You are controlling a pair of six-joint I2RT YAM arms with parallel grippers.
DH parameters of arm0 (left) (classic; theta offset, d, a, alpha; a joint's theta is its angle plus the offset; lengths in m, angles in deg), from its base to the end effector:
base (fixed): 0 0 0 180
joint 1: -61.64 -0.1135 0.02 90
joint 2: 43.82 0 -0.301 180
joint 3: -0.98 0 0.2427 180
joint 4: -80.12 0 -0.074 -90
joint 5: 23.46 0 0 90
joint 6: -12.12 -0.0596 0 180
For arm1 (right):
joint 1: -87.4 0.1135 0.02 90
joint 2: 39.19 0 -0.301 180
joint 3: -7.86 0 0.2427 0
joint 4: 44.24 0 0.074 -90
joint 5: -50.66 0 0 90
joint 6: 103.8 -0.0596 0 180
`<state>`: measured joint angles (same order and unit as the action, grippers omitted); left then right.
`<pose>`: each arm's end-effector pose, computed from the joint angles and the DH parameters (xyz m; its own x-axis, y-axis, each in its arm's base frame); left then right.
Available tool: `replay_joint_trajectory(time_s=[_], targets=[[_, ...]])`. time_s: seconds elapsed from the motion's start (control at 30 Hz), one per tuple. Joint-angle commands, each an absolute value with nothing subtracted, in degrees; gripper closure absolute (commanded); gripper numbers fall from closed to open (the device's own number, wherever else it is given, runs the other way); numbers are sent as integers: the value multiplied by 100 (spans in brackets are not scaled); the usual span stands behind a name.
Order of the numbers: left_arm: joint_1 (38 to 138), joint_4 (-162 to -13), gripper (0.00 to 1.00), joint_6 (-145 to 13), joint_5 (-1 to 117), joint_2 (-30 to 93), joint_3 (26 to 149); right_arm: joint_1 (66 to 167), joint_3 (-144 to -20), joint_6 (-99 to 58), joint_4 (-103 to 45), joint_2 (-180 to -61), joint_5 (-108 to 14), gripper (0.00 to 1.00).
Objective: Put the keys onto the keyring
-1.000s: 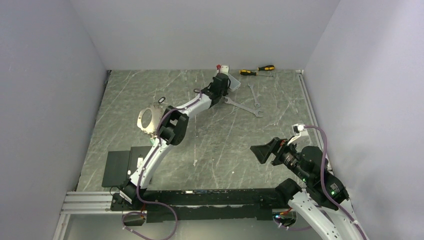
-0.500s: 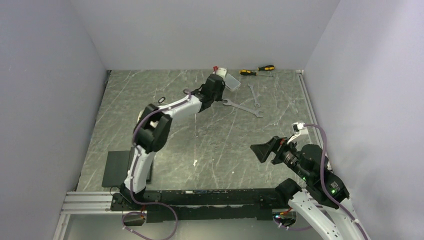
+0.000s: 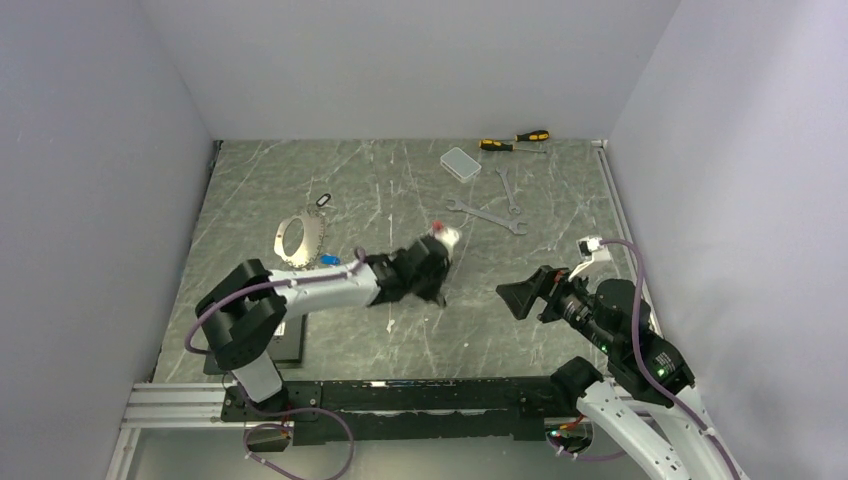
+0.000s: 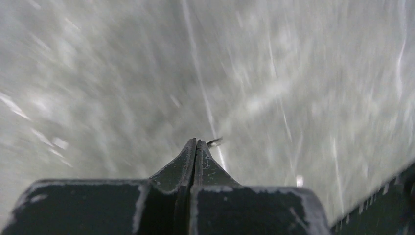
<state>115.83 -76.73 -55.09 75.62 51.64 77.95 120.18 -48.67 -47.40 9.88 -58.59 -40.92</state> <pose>0.2289 -0.3011 0.2479 -0.6419 0.2359 -0.7296 0.5241 0.8296 -0.1928 0.0473 0.0324 0.3209 -0.5164 0.3254 -0.7921 -0.3333 0.7757 0.5359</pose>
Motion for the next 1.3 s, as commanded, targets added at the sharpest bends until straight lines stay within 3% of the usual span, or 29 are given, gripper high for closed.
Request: replay_joint_trajectory(time_s=[0.0,0.33,0.37,0.43,0.5,0.57,0.6,0.77,1.1,1.27], targets=[[12424,-7300,100,-5099,7053,4824,7277,12033,-5045,-4676,739,-5912,-4114,0],[12992,-6664,100,-4630,8377,5291,7126,12033,-5118,-4585,576,-6200,-4047,0],[12993,-6548,96,-4606,8405,5329,7173,12032,-5112,-4554,563,-6216,-4033,0],[13006,-6262,79,-4482,8581,5351,7333,12032,-5075,-4502,478,-6242,-4016,0],[13047,-6144,49,-4466,8750,5178,7313,12032,-5030,-4436,365,-6285,-4005,0],[13046,-6096,5,-4456,8908,4876,7222,12035,-4976,-4354,242,-6359,-3981,0],[13039,-5994,1,-4465,9014,4679,7212,12030,-4927,-4323,140,-6397,-3978,0],[13019,-4598,1,-4273,9682,3998,7794,12034,-4671,-4281,-593,-6823,-3887,0],[12885,-190,0,-2587,12374,2202,8961,12580,-5604,-3903,-2207,-10381,-3964,2],[12645,-202,1,-2432,12921,1206,8318,13162,-6764,-3504,-2913,-12474,-3888,2]])
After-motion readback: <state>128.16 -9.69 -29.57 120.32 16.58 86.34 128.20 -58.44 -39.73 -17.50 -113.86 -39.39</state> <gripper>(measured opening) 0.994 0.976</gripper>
